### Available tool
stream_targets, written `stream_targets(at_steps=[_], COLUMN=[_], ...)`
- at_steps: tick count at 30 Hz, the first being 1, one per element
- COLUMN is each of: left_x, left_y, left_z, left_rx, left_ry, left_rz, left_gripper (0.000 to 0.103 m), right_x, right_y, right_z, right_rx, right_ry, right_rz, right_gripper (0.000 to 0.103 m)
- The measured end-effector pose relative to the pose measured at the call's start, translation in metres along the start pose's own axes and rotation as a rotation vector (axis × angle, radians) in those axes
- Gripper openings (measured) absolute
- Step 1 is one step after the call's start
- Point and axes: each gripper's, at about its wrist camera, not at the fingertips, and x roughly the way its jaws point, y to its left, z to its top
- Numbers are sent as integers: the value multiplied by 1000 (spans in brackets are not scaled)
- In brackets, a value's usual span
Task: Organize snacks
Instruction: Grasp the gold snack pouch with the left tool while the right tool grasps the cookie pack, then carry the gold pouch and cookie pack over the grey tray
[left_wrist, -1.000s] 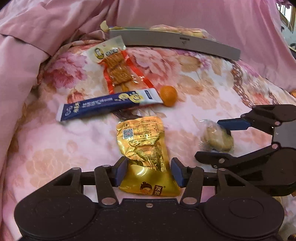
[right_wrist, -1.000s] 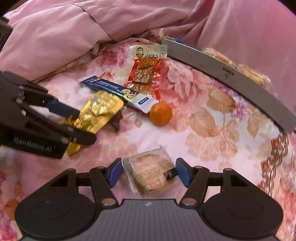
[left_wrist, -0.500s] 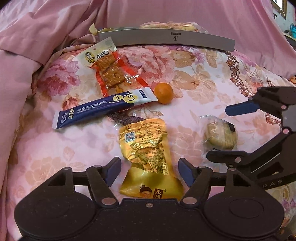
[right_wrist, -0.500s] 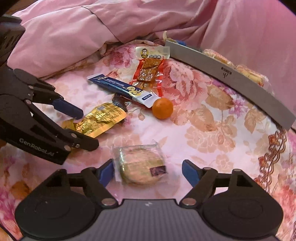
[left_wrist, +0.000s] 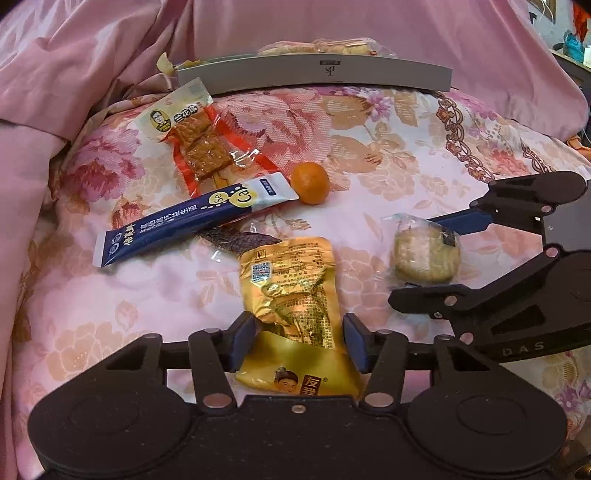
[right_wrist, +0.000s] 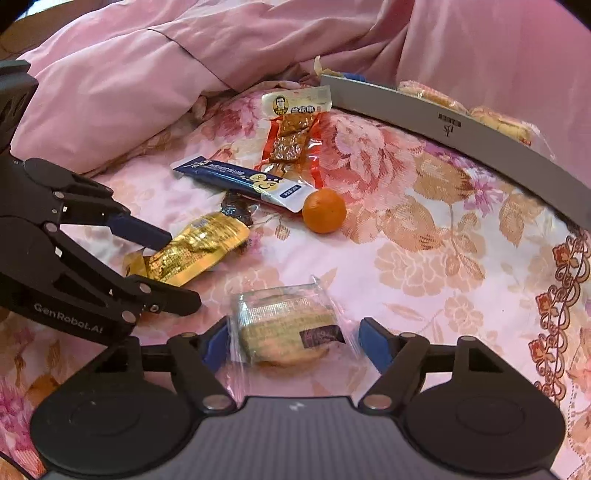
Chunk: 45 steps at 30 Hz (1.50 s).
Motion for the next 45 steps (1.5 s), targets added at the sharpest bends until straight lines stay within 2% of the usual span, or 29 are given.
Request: stream_targets(at_steps=[5, 16, 23, 34, 45], left_x=[0, -1, -2, -6, -12], left_y=[0, 3, 5, 8, 6], left_z=[0, -2, -2, -3, -5], left_rx=[-19, -61, -90, -183, -212], left_ry=[-1, -13, -25, -42, -95], left_rz=[-7, -12, -20, -119, -176], left_gripper=[53, 52, 52, 52, 52], right_x=[-2, -6, -10, -20, -32], right_y=[1, 4, 5, 8, 3], right_z=[-1, -8, -12, -19, -28], right_rx=[3, 39, 70, 94, 143], right_ry=[-9, -37, -58, -89, -108], right_rz=[13, -2, -17, -62, -94], right_gripper=[63, 56, 55, 56, 56])
